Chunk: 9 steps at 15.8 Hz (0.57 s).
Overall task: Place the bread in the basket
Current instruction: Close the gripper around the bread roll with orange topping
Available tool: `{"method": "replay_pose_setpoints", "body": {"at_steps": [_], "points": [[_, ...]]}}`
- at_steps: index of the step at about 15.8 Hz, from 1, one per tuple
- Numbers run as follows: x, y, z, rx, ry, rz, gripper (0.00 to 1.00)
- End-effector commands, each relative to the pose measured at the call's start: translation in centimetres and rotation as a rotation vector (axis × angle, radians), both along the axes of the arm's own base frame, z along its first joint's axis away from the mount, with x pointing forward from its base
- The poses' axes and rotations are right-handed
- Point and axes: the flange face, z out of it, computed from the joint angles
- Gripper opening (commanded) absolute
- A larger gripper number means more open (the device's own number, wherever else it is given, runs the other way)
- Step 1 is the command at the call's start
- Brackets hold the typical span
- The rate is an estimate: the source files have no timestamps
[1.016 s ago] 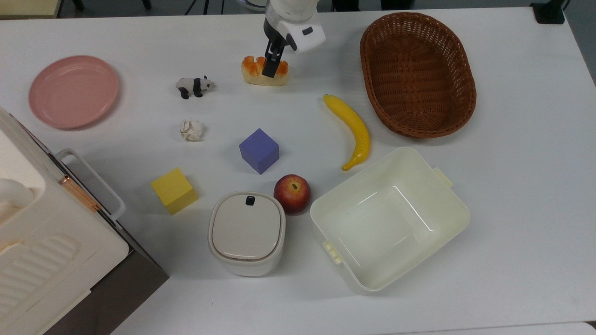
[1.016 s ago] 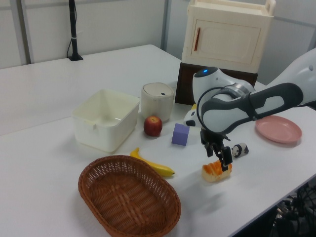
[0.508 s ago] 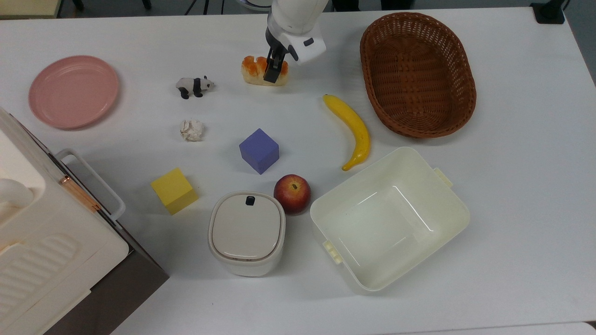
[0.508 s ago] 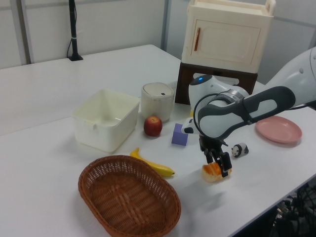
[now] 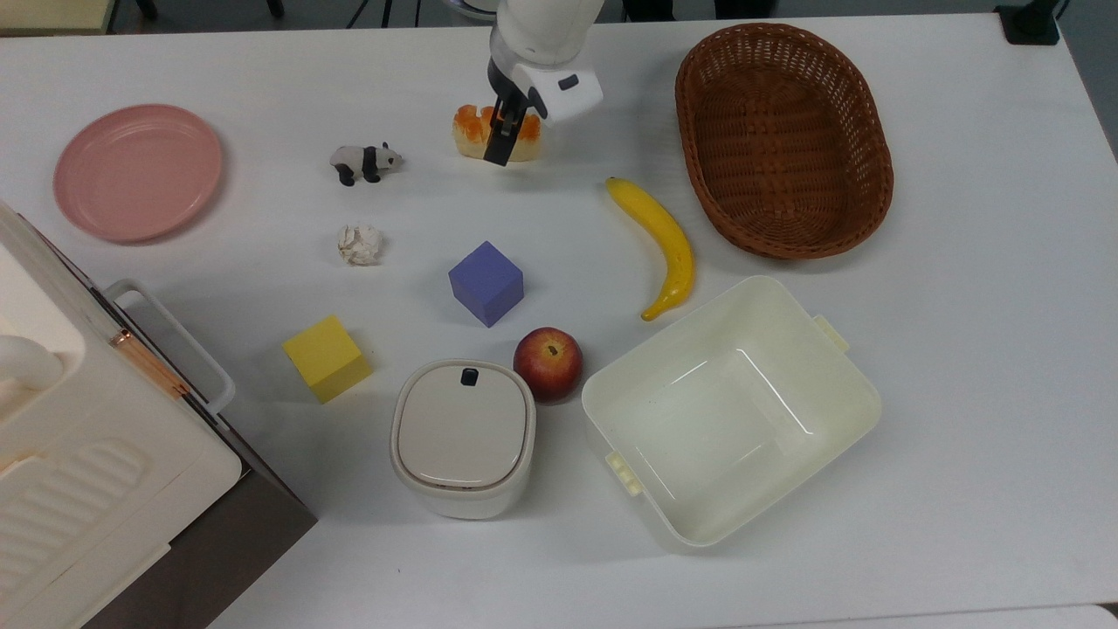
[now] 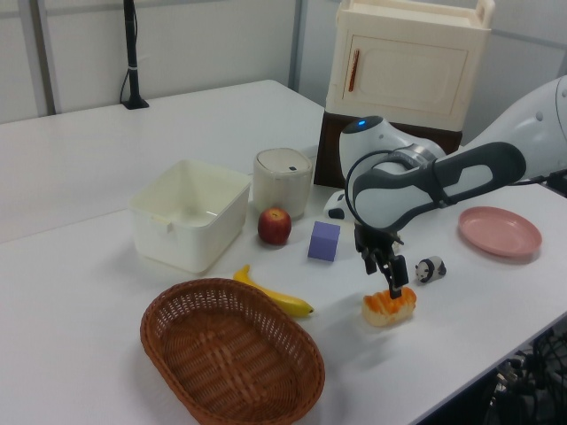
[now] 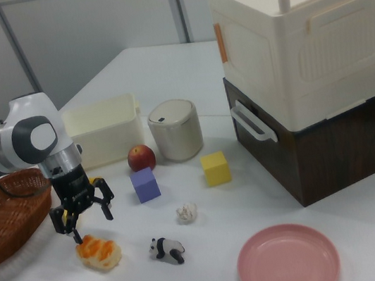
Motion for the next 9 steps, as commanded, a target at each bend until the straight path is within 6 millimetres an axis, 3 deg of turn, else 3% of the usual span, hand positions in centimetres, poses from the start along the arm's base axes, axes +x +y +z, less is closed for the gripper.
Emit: {"method": "replay_pose_setpoints", "body": {"at_steps": [1,5,9], "points": [[0.8,-0.2,-0.2,0.001,-0.036,-0.009,0.99],[1.9,-0.4,-0.8,0.004,-0.061,-0.063,0.99],[1.4,-0.9,-0.3,0.008,-0.087,-0.082,0.99]]}}
